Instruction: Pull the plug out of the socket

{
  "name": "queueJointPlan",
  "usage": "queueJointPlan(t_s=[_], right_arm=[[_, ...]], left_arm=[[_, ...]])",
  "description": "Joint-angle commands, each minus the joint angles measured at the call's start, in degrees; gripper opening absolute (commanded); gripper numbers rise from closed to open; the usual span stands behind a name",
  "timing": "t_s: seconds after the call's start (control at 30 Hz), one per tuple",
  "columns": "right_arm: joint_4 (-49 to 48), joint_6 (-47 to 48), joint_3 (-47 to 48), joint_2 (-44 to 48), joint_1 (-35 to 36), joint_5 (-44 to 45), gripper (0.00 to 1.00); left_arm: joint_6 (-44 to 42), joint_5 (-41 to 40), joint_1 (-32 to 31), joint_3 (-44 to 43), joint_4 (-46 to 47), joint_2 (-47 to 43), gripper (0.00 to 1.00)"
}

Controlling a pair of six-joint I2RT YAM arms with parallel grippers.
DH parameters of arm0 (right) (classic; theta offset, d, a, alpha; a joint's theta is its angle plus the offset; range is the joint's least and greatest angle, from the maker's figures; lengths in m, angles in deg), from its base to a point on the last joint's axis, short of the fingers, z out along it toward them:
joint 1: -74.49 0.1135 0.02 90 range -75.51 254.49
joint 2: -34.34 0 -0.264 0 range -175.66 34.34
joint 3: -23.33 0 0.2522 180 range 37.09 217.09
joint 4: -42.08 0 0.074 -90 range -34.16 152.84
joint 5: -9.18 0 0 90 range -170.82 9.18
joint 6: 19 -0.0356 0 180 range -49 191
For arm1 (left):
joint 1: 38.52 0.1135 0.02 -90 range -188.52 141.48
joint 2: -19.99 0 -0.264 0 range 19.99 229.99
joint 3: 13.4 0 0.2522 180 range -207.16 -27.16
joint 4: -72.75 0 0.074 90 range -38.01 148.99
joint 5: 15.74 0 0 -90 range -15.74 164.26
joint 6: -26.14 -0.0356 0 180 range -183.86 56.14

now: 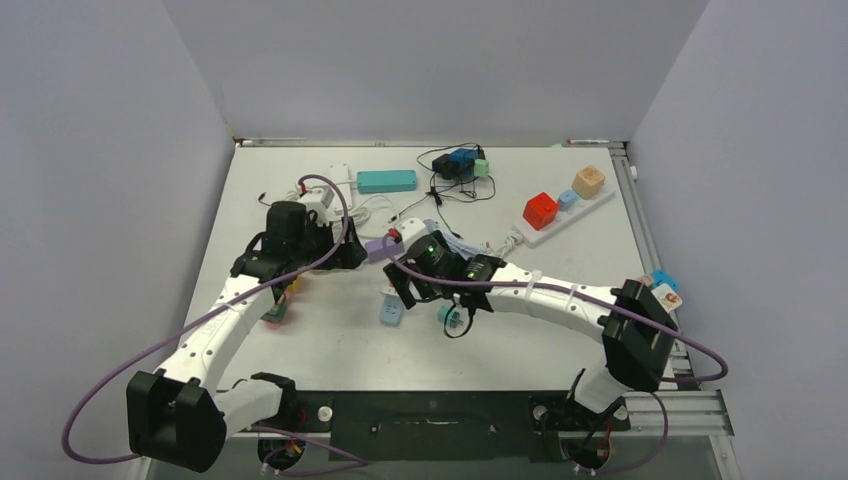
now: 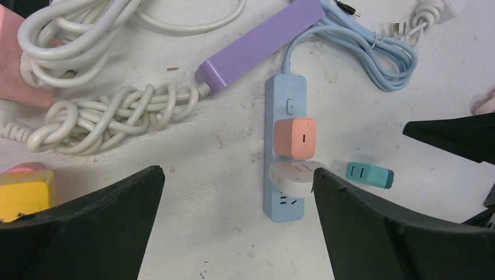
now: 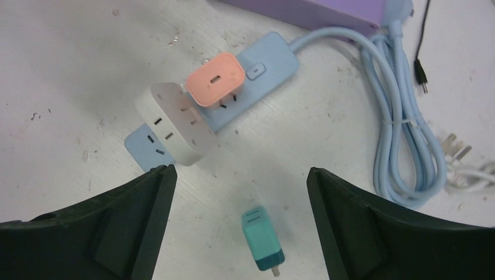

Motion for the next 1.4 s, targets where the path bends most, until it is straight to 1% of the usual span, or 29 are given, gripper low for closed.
queueJointPlan(t_s=[0.0,0.2,0.37,0.7,0.93,1.17,1.23,1.3,1.37], right_arm=[[-3.08,11.41,5.66,-4.66,2.97,-1.41,0.84],[-3.53,15.63,9.88,-10.73,6.46,2.90,0.77],[-3.56,18.96,11.69,-13.83,7.49,5.33,0.71],[-3.12,20.48,13.03,-17.01,8.90,5.23,0.43],[-4.63,20.21,11.38,-17.46,9.13,5.53,0.42],[-6.36,20.48,10.38,-18.63,9.12,4.69,0.41],[-6.54,20.76,10.50,-19.11,9.07,4.99,0.34],[-6.57,20.93,10.55,-19.28,9.09,5.69,0.22],[-7.19,20.91,9.92,-18.54,8.96,6.16,0.14]], left_arm=[[0.58,2.93,1.65,-0.21,1.42,-0.83,0.97],[0.72,0.04,2.69,-0.55,0.25,-0.51,0.97],[0.72,0.27,2.78,-0.38,0.20,-0.60,0.97],[0.87,0.92,2.66,-0.42,0.19,0.29,0.97],[1.98,-0.59,3.49,-0.55,-0.28,0.56,0.97],[3.29,0.19,5.67,-0.60,-0.48,2.00,0.97],[3.56,0.48,6.01,-0.64,-0.45,2.36,0.97],[3.97,0.98,6.51,-0.56,-0.37,2.85,0.97],[4.37,1.61,7.20,-0.62,-0.39,3.43,0.97]])
